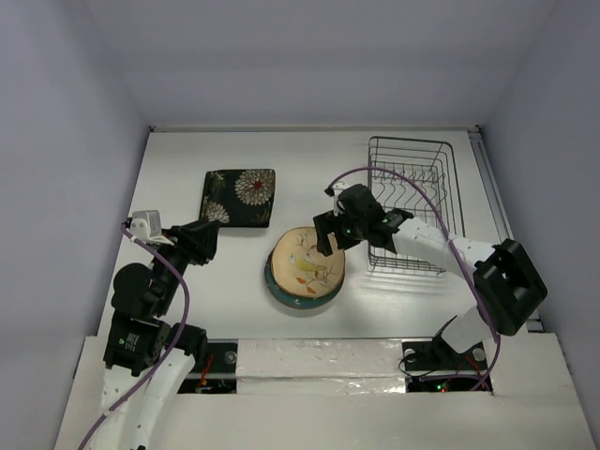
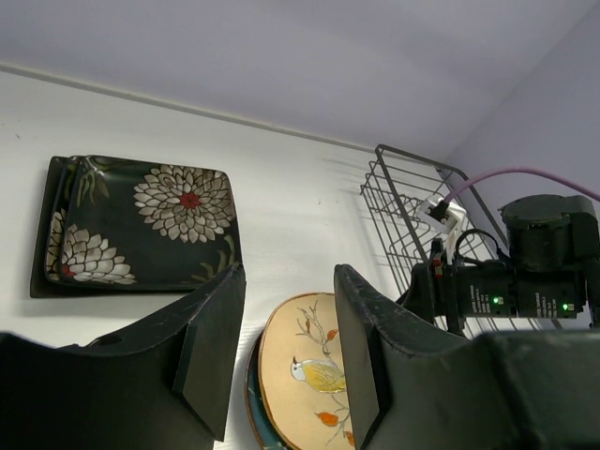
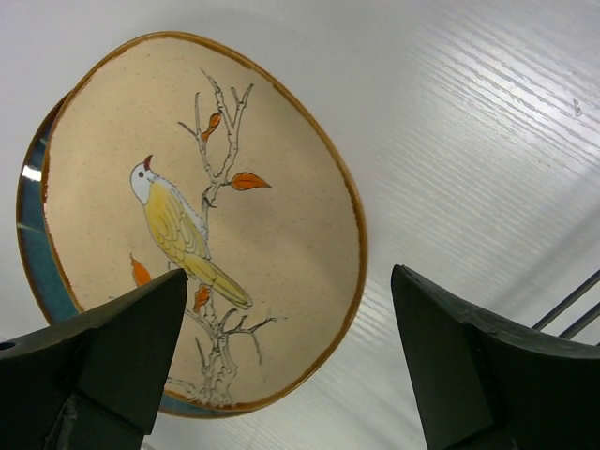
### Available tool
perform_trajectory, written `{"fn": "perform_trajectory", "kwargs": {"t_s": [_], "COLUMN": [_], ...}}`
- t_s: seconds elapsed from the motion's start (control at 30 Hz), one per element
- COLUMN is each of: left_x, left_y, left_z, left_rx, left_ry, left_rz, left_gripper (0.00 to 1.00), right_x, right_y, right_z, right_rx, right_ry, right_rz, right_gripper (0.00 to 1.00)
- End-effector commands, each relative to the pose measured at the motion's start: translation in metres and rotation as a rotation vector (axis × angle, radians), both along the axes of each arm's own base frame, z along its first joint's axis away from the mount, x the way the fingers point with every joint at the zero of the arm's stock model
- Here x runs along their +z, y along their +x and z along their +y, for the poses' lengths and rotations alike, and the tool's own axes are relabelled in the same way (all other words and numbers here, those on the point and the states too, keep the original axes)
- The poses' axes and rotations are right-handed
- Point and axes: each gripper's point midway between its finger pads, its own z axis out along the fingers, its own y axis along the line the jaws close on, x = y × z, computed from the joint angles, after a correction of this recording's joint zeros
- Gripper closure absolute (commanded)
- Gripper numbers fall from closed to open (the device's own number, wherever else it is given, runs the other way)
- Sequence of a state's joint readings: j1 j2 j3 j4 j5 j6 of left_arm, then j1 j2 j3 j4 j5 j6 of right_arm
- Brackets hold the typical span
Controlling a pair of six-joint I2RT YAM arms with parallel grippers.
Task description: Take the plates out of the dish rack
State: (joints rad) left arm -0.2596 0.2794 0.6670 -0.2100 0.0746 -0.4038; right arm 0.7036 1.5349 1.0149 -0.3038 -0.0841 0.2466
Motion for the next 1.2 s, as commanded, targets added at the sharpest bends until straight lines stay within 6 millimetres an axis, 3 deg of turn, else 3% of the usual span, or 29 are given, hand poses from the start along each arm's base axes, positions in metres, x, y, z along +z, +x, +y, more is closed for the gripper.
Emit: {"fn": "perform_trajectory", "kwargs": {"t_s": [0.0,0.1,0.2,0.3,0.33,0.37,0.4,0.43,0.47,0.53,0.57,0.6,0.63,0.67,0.7,0.73,0.77,0.8,0.83,0.87,0.9,1.0,1.17], "left_x": [0.008,0.008,0.009,0.01,0.009,0.011,0.012,0.013,0.015,0.018,0.019,0.021,0.023,0.024,0.025,0.031,0.035,0.042,0.059,0.068,0.099,0.105,0.078], "left_y": [0.001,0.0,0.0,0.0,0.0,-0.001,-0.002,-0.002,-0.004,-0.006,-0.007,-0.007,-0.008,-0.008,-0.008,-0.01,-0.01,-0.011,-0.017,-0.019,-0.033,-0.035,-0.016], "left_z": [0.0,0.0,0.0,0.0,0.001,0.001,0.001,0.001,0.001,0.001,0.002,0.003,0.003,0.005,0.005,0.006,0.009,0.012,0.016,0.02,0.024,0.025,0.031], "left_rx": [-0.002,0.0,-0.002,0.001,0.001,0.003,0.003,0.003,-0.002,-0.003,-0.002,0.001,0.004,0.01,0.012,0.014,0.032,0.045,0.059,0.077,0.081,0.081,0.141], "left_ry": [-0.013,-0.013,-0.013,-0.012,-0.011,-0.012,-0.012,-0.013,-0.013,-0.011,-0.008,-0.006,-0.006,-0.006,-0.005,-0.003,0.003,0.012,0.01,0.01,-0.005,-0.013,0.002], "left_rz": [-0.033,-0.033,-0.035,-0.038,-0.037,-0.042,-0.046,-0.051,-0.06,-0.071,-0.076,-0.082,-0.085,-0.088,-0.092,-0.102,-0.103,-0.11,-0.141,-0.156,-0.226,-0.247,-0.164], "left_gripper": [0.6,0.6,0.6,0.55,0.54,0.52,0.49,0.47,0.45,0.37,0.34,0.29,0.27,0.25,0.22,0.21,0.19,0.18,0.18,0.17,0.15,0.13,0.13], "right_x": [0.026,0.036,0.069,0.125,0.143,0.173,0.19,0.21,0.242,0.28,0.289,0.321,0.33,0.334,0.35,0.353,0.354,0.348,0.348,0.344,0.329,0.322,0.307], "right_y": [0.011,0.018,0.019,0.012,0.01,0.003,0.002,0.0,-0.01,-0.017,-0.023,-0.043,-0.046,-0.054,-0.069,-0.076,-0.082,-0.085,-0.094,-0.097,-0.097,-0.094,-0.076], "right_z": [-0.008,-0.013,-0.007,0.002,0.002,-0.003,-0.008,-0.014,-0.03,-0.057,-0.071,-0.097,-0.119,-0.135,-0.169,-0.187,-0.203,-0.218,-0.244,-0.253,-0.263,-0.258,-0.232], "right_rx": [-0.048,-0.093,-0.097,-0.068,-0.066,-0.068,-0.089,-0.109,-0.142,-0.236,-0.274,-0.317,-0.401,-0.446,-0.548,-0.612,-0.671,-0.737,-0.838,-0.876,-0.93,-0.922,-0.858], "right_ry": [-0.019,-0.022,0.07,0.228,0.269,0.328,0.362,0.397,0.453,0.52,0.543,0.62,0.633,0.649,0.698,0.716,0.732,0.735,0.747,0.742,0.709,0.698,0.631], "right_rz": [-0.073,-0.107,-0.168,-0.256,-0.288,-0.343,-0.38,-0.421,-0.497,-0.606,-0.644,-0.732,-0.779,-0.808,-0.869,-0.891,-0.906,-0.905,-0.932,-0.935,-0.927,-0.914,-0.857], "right_gripper": [0.05,0.04,0.07,0.32,0.67,0.87,1.0,1.0,1.0,1.0,0.98,0.94,0.87,0.7,0.59,0.46,0.18,0.02,0.0,0.0,0.0,0.0,0.0]}}
